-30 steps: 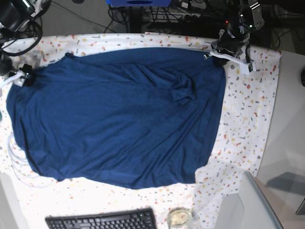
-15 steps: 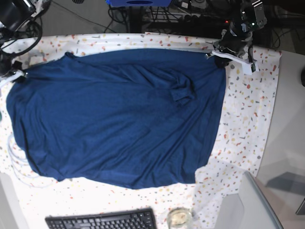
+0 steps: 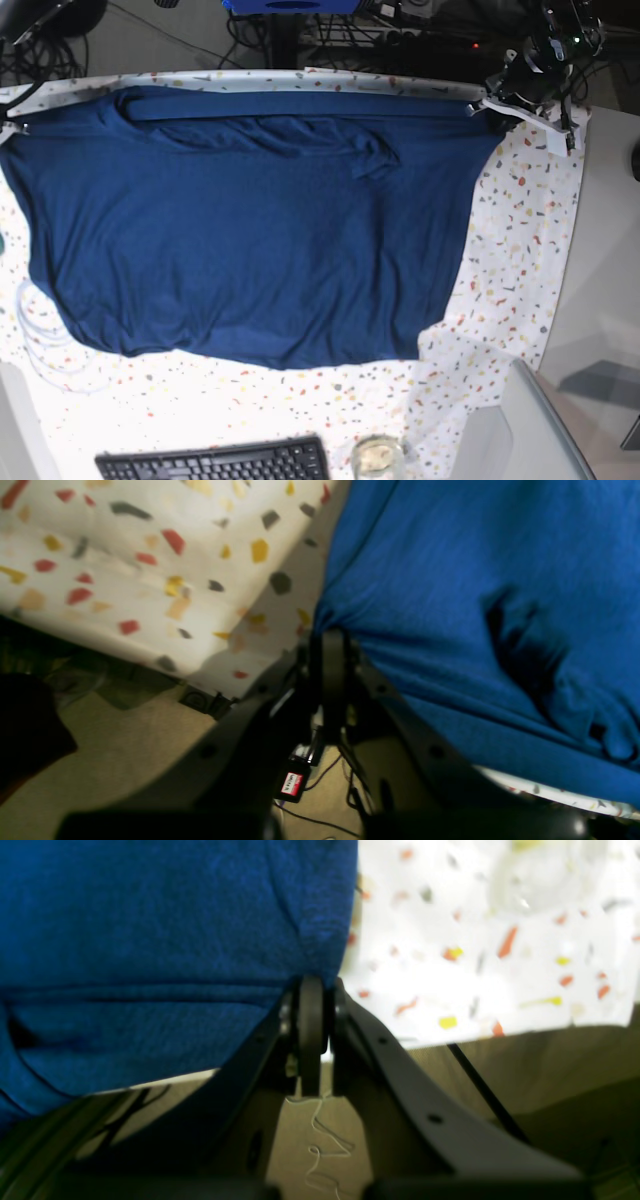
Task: Layout the t-shirt on the table in an organized manner, then fold the t-shirt properly
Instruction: 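Fold the held shirt edge over onto the body with both grippers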
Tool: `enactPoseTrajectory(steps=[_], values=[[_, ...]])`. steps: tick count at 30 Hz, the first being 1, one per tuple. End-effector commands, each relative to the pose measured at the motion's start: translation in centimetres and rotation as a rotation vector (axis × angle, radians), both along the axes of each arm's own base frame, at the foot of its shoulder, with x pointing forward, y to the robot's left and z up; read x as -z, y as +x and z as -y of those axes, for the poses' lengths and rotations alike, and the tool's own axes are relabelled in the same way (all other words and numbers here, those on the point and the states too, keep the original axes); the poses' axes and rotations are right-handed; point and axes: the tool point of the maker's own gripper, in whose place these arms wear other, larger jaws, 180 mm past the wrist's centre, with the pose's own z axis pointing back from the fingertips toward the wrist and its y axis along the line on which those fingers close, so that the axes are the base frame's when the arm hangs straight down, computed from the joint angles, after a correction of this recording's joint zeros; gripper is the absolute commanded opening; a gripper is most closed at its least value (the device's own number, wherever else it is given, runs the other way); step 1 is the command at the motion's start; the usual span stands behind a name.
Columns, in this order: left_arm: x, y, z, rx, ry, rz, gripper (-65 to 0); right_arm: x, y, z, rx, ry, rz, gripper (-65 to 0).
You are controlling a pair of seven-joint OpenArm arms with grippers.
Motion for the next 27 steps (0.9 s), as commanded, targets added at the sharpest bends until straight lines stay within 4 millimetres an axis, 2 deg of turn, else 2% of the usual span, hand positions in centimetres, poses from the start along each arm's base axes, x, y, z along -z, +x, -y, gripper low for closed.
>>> enactPoseTrajectory(steps=[1, 3, 9, 12, 13, 17, 22, 27], values=[[-0.7, 0.3, -0.6, -0.001, 0.026, 0.026, -65.0, -0.6, 0.3, 1.1, 0.005, -0.034, 0.004, -65.0], [-0.5, -0.1, -0.5, -0.002, 0.022, 0.015, -65.0, 0.1, -0.3, 1.1, 0.010, -0.035, -0.035, -65.0], [-0.4, -0.3, -0.4, -0.003, 0.021, 0.009, -65.0, 0.3, -0.8, 1.4, 0.009, -0.051, -0.066, -65.0], [-0.4, -0.2, -0.2, 0.000, 0.017, 0.012, -65.0, 0.4, 0.9, 0.1, -0.065, -0.052, -0.070, -65.0], [-0.3, 0.1, 0.4, 0.016, 0.007, 0.013, -65.0, 0.3, 1.4, -0.3, -0.081, -0.053, -0.067, -65.0], [0.2, 1.0, 2.8, 0.054, -0.032, 0.010, -65.0, 0.2, 3.2, -1.0, 0.042, -0.036, -0.035, -65.0], [0.2, 2.5, 3.4, 0.023, -0.050, 0.024, -65.0, -0.4, 4.2, -1.3, 0.057, -0.021, -0.056, -65.0], [-0.4, 4.6, 3.5, 0.021, -0.056, 0.065, -65.0, -0.9, 6.9, -2.2, 0.044, -0.026, -0.036, -64.8]])
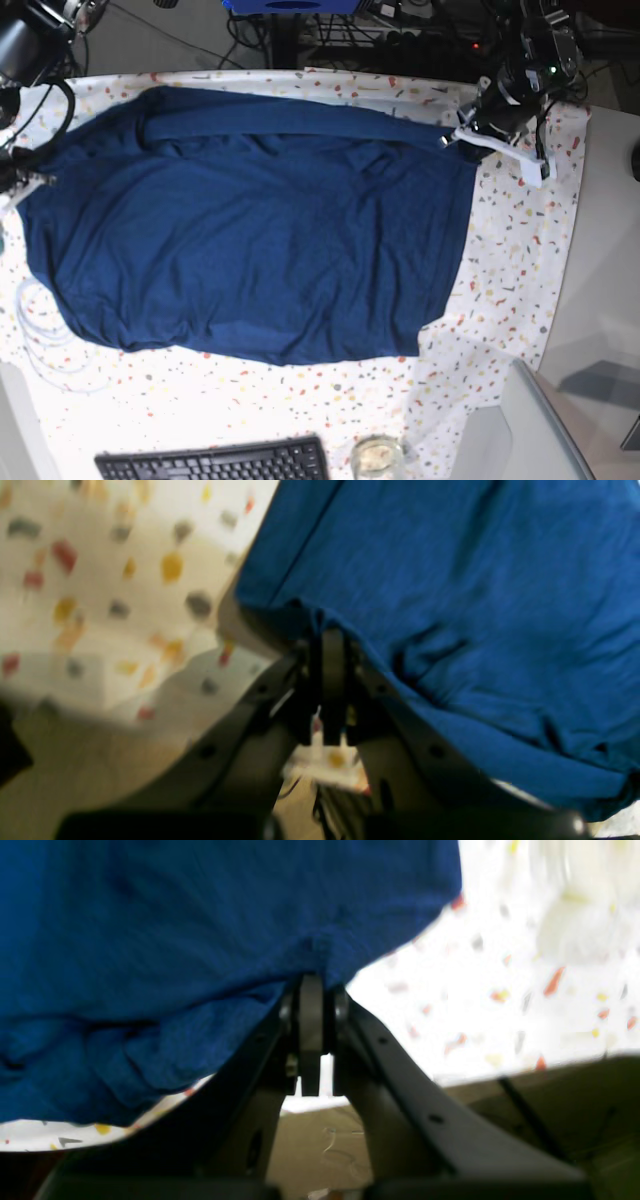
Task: Layout the t-shirt on the table in an organized manner, then fold the t-shirt properly
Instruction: 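Fold the held shirt edge over onto the body with both grippers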
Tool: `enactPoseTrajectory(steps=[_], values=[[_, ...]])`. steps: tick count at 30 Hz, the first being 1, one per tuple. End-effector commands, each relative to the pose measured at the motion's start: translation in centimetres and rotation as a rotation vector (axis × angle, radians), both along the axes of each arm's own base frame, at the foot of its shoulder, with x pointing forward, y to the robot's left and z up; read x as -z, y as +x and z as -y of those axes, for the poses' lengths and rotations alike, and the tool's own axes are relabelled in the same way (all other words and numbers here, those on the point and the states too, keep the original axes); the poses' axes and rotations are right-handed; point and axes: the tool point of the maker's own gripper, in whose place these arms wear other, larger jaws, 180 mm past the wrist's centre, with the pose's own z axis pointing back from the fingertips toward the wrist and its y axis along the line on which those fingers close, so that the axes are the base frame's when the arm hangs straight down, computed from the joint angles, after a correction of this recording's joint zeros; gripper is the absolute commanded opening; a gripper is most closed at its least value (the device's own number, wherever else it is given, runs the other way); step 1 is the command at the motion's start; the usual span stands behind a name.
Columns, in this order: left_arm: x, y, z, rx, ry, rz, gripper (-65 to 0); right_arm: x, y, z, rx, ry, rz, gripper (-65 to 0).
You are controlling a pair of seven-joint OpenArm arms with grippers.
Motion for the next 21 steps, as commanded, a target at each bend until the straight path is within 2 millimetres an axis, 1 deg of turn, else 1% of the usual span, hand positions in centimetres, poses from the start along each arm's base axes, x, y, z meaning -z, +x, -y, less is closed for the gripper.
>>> enactPoseTrajectory(steps=[1, 5, 7, 10, 12, 14, 15, 18, 21], values=[[-0.6, 0.7, -0.3, -0.008, 0.007, 0.028, -65.0, -1.2, 1.3, 0.9, 0.013, -0.031, 0.037, -64.8], [0.3, 1.5, -0.4, -0.026, -0.014, 0.019, -65.0, -1.3, 2.9, 0.5, 0.002, -0.018, 0.052, -64.8], [0.8, 1.9, -0.5, -0.036, -0.025, 0.015, -65.0, -1.1, 3.3, 1.1, 0.010, -0.007, 0.039, -64.8], [0.9, 2.8, -0.6, -0.043, -0.034, 0.025, -65.0, 0.1, 4.2, 1.4, 0.025, 0.035, 0.024, -64.8], [0.7, 3.4, -0.5, -0.044, -0.038, 0.036, -65.0, 0.6, 4.8, 2.2, 0.036, 0.045, 0.031, -64.8], [0.5, 4.1, -0.6, -0.044, -0.036, 0.047, -65.0, 1.1, 5.0, 2.8, 0.090, 0.057, 0.028, -64.8], [0.7, 4.2, -0.6, -0.047, -0.041, 0.044, -65.0, 1.3, 5.2, 3.1, 0.113, 0.062, 0.029, -64.8], [1.5, 5.0, -0.5, -0.057, -0.062, 0.033, -65.0, 2.0, 5.5, 3.0, 0.135, 0.078, 0.040, -64.8], [2.2, 5.6, -0.3, -0.063, -0.081, 0.023, -65.0, 2.0, 6.0, 3.2, 0.141, 0.082, 0.046, -64.8]])
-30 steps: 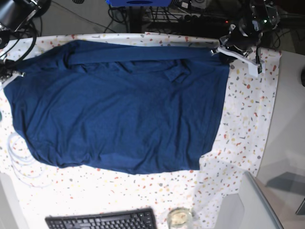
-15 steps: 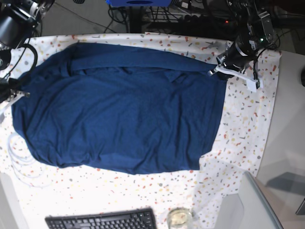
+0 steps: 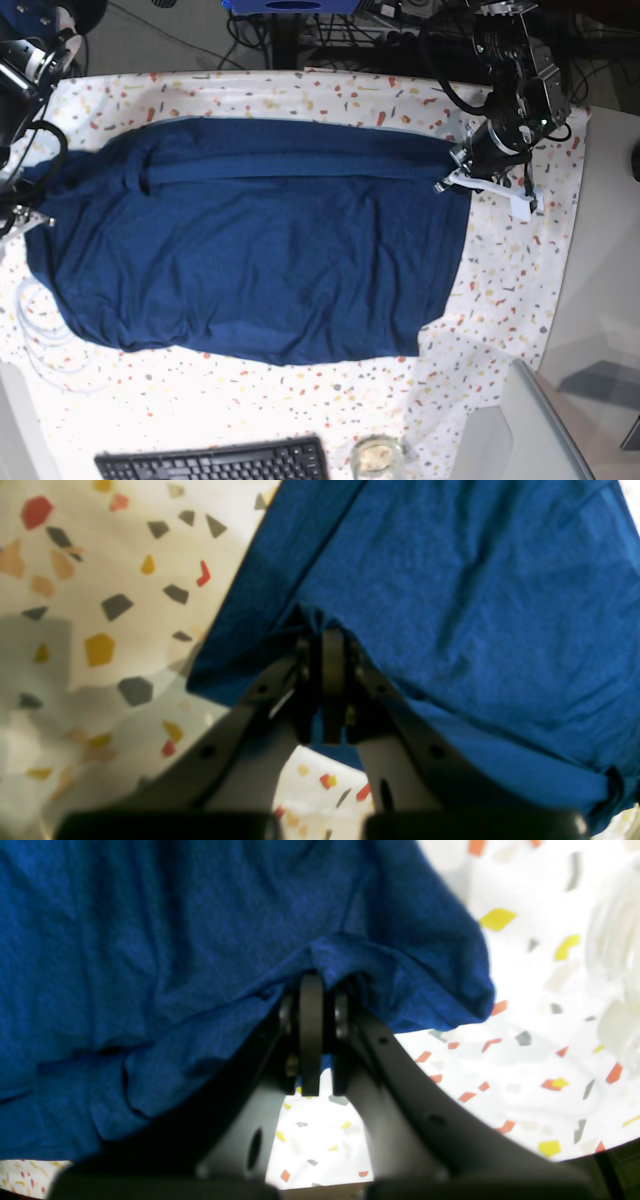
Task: Layout the t-shirt on the table in an organized manner, then fold the t-shirt properly
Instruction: 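Fold the held shirt edge over onto the body with both grippers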
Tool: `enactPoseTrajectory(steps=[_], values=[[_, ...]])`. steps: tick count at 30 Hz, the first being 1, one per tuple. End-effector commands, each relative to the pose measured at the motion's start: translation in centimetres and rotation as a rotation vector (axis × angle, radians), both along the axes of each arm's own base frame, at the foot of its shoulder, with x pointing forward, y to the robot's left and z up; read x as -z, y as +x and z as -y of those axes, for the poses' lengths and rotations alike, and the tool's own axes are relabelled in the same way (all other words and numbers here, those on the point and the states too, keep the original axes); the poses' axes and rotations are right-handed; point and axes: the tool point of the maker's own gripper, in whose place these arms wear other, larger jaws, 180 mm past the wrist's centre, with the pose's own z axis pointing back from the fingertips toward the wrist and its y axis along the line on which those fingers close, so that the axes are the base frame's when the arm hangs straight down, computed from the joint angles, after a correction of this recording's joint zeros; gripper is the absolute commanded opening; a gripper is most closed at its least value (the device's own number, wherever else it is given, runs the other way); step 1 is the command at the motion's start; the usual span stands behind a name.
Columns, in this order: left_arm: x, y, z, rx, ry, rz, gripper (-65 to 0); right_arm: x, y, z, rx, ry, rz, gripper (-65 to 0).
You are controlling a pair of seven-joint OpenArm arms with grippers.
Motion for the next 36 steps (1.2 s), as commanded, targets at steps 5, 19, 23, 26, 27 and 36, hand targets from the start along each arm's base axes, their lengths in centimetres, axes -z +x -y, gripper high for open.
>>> enactPoseTrajectory(steps=[5, 19, 23, 26, 27, 36], values=[[-1.6, 2.5, -0.4, -0.005, 0.006, 0.070, -65.0, -2.0, 2.0, 2.1, 0.043, -0.043, 0.057, -64.8], [0.1, 3.5, -2.3, -0.121, -0.024, 0.015, -65.0, -2.5, 2.8, 3.2, 0.087, -0.079, 0.106, -64.8], [0.0, 3.5, -2.5, -0.122, -0.018, 0.015, -65.0, -2.3, 2.6, 3.2, 0.088, -0.077, 0.104, -64.7], [-0.1, 3.7, -2.6, -0.123, -0.017, 0.018, -65.0, -2.3, 2.5, 3.2, 0.090, -0.075, 0.099, -64.4], [-0.1, 3.7, -2.6, -0.123, -0.017, 0.018, -65.0, -2.3, 2.4, 3.2, 0.094, -0.072, 0.097, -64.2], [-0.2, 3.7, -2.9, -0.134, -0.014, 0.023, -45.1, -6.6, 2.9, 3.4, 0.048, -0.181, 0.255, -28.1]])
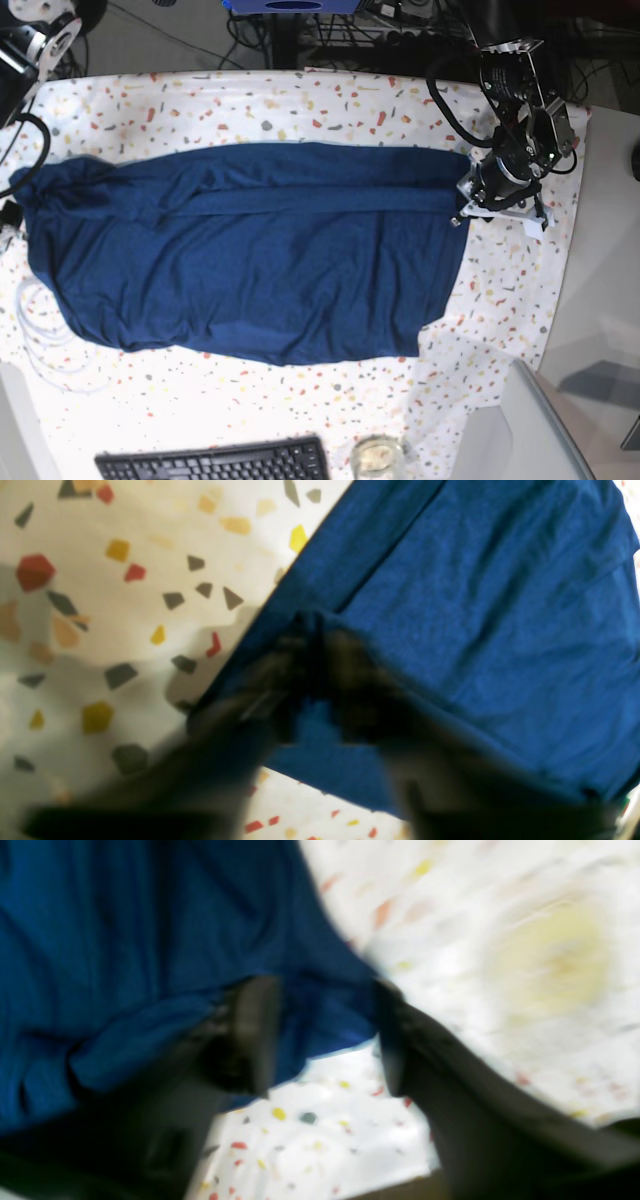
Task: Layout the t-shirt on the table in an organized manner, then fold the t-shirt properly
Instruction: 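Fold the held shirt edge over onto the body with both grippers, then release the shirt and regrasp its corners with both grippers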
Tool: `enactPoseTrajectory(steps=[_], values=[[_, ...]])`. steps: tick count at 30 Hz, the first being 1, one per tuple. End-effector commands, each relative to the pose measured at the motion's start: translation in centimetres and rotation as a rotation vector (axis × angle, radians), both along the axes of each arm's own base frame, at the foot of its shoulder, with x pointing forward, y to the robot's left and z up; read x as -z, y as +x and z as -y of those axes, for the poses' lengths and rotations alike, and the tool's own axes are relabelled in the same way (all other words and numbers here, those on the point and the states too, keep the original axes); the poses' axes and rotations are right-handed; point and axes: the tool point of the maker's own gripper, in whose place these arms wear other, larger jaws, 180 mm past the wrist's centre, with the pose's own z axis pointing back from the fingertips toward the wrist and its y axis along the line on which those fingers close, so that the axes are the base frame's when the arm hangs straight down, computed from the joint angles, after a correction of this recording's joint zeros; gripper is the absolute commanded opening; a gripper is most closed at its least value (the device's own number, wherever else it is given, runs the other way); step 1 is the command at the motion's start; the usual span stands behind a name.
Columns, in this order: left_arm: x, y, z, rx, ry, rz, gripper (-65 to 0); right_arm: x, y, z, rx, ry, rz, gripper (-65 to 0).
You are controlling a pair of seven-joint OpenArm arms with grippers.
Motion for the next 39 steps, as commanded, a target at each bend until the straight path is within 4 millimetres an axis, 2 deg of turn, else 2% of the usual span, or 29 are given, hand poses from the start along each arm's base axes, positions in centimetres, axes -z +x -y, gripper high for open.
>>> enactPoseTrajectory(steps=[1, 2, 4, 6, 9, 13, 17, 20, 21, 23, 24, 26, 27, 30, 33, 39], values=[[-1.2, 1.1, -0.6, -0.007, 0.017, 0.047, -37.8, -2.1, 1.3, 0.0, -0.031, -0.030, 0.079, -25.2], [-1.4, 1.2, -0.7, -0.007, 0.018, 0.053, -30.1, -3.0, 1.1, -0.4, -0.068, -0.054, 0.104, -24.3], [-2.0, 1.6, -0.7, -0.005, 0.023, 0.074, -18.6, -4.2, 1.3, -3.0, -0.266, -0.115, 0.111, -25.7], [-3.4, 2.1, -1.0, -0.002, 0.043, 0.111, -13.0, -4.3, 0.8, -6.6, -0.507, -0.169, 0.077, -26.1], [-6.2, 2.6, -2.0, -0.016, 0.088, 0.183, -12.3, -4.1, 0.0, -11.0, -0.708, -0.188, 0.064, -26.1], [-8.6, 1.0, -4.2, -0.061, 0.152, 0.227, -12.3, -3.1, 0.2, -15.2, -0.788, -0.133, 0.083, -26.1], [-7.5, -2.2, -5.7, -0.093, 0.178, 0.166, -12.5, -2.7, 0.3, -17.4, -0.829, -0.102, 0.086, -26.3], [-6.3, -5.0, -7.2, -0.137, 0.192, 0.106, -13.3, -2.3, 0.0, -18.7, -0.868, -0.089, 0.076, -33.2], [-6.0, -5.8, -7.7, -0.150, 0.196, 0.089, -16.1, -2.2, 0.0, -19.2, -0.881, -0.083, 0.076, -37.7], [-5.7, -7.2, -8.6, -0.176, 0.205, 0.065, -27.6, -1.9, -0.2, -20.3, -0.907, -0.068, 0.073, -47.6], [-5.6, -7.8, -8.8, -0.184, 0.210, 0.054, -35.5, -1.7, -0.3, -20.7, -0.914, -0.059, 0.071, -52.5], [-5.4, -8.6, -9.2, -0.192, 0.216, 0.039, -55.8, -1.0, -0.6, -21.3, -0.925, -0.040, 0.053, -62.3], [-5.1, -9.1, -9.3, -0.190, 0.220, 0.024, -65.0, -0.5, -1.0, -21.6, -0.933, -0.029, 0.030, -65.0], [-3.8, -10.0, -9.2, -0.196, 0.199, -0.015, -65.0, 1.2, -1.9, -22.1, -0.938, 0.010, -0.030, -64.4], [-2.1, -10.8, -8.6, -0.197, 0.165, -0.057, -65.0, 2.3, -1.7, -22.4, -0.919, 0.046, -0.056, -64.8], [-1.3, -11.4, -8.3, -0.202, 0.148, -0.081, -65.0, 4.4, 0.3, -21.7, -0.882, 0.094, -0.074, -64.8]])
